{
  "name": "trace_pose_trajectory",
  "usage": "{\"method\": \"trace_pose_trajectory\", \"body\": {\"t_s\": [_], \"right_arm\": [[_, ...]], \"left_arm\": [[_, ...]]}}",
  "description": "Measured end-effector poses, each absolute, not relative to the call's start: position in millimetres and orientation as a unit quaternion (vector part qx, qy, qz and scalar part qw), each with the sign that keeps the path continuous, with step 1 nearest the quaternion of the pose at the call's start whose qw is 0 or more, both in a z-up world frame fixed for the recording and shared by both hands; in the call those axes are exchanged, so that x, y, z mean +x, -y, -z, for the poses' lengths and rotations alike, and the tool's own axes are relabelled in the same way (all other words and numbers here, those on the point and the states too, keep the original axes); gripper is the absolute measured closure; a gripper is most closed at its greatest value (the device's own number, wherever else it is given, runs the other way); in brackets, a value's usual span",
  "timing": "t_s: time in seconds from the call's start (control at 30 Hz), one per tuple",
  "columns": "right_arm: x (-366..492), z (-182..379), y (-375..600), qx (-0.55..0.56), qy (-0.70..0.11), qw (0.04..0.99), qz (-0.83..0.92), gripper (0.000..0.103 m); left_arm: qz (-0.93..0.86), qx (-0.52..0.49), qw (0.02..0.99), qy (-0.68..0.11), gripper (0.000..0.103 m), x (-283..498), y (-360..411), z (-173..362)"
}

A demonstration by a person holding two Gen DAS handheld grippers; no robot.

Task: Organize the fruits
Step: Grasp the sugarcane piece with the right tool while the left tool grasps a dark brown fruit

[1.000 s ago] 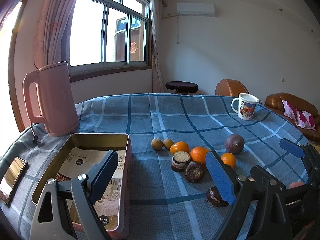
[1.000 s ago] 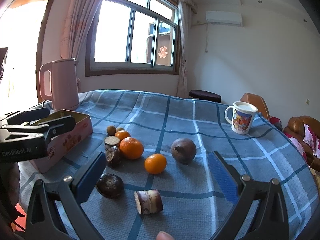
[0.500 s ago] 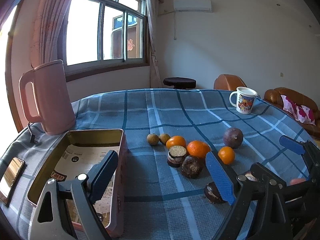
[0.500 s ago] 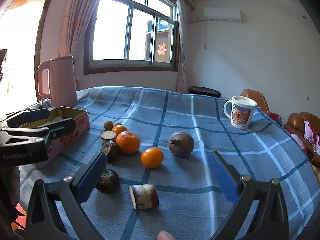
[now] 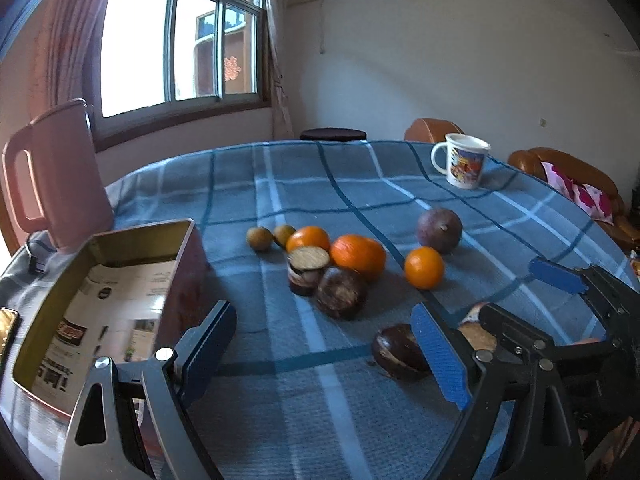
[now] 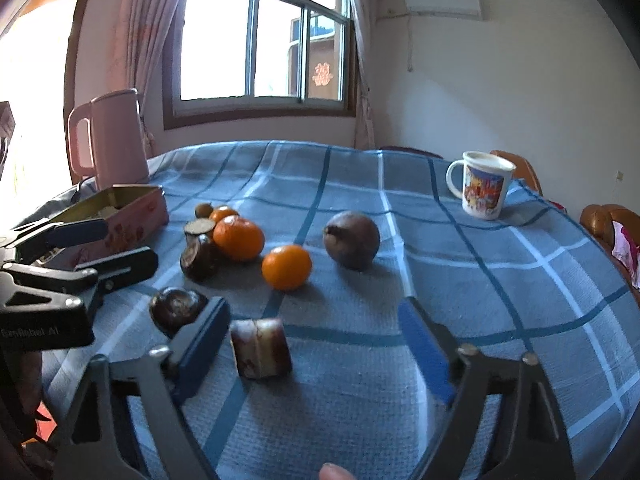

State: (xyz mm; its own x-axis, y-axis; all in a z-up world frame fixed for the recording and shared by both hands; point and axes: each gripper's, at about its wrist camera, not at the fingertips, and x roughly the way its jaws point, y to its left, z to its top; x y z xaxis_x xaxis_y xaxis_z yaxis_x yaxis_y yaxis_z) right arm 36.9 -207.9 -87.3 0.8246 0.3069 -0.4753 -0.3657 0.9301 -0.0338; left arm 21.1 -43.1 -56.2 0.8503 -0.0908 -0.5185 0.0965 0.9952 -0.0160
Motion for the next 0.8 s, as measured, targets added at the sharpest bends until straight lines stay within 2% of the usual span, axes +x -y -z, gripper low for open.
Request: {"method": "trace_pose_trajectory", "body": {"t_s": [0.07,0.17,0.27,0.3,0.33,0.47,0.53,0.6,0.77,0.8], "right_arm": [[36.0,87.9,208.2,-0.063,-0.241,0.951,-0.182,0.017],[35.9,90.1,207.1,-0.063,-0.251,0.946,-0.197,0.025],[35.9,94.0,203.8,-0.068,-0.258,0.94,-0.212,0.028],[35.8,95.1,202.1,-0.07,-0.259,0.939,-0.216,0.032],[36.2,96.4,200.3,-0.075,-0.261,0.938,-0.217,0.04],[40.9,104.7,194.2,-0.084,-0.287,0.925,-0.233,0.056],[42.0,108.4,193.3,-0.081,-0.294,0.92,-0.247,0.07],[41.2,107.6,194.2,-0.077,-0.292,0.921,-0.248,0.07],[41.8,104.9,203.3,-0.062,-0.286,0.927,-0.233,0.07],[40.9,104.0,204.4,-0.065,-0.282,0.93,-0.226,0.07]], "left_arm": [[0.05,0.008,0.962,-0.268,0.013,20.3,44.8,56.1],[0.051,0.007,0.961,-0.271,0.013,20.6,45.3,57.3],[0.049,0.001,0.961,-0.271,0.013,20.2,41.6,56.6],[0.049,0.001,0.961,-0.271,0.013,20.8,40.7,56.4],[0.05,0.0,0.961,-0.274,0.013,21.2,40.5,56.6],[0.06,0.005,0.959,-0.277,0.013,20.4,45.7,57.3],[0.069,0.008,0.957,-0.282,0.013,21.0,49.6,58.6],[0.076,0.012,0.955,-0.286,0.013,22.2,54.1,59.7],[0.116,0.006,0.94,-0.319,0.031,30.5,66.4,67.6],[0.122,0.004,0.936,-0.329,0.039,33.0,68.8,70.6]]}}
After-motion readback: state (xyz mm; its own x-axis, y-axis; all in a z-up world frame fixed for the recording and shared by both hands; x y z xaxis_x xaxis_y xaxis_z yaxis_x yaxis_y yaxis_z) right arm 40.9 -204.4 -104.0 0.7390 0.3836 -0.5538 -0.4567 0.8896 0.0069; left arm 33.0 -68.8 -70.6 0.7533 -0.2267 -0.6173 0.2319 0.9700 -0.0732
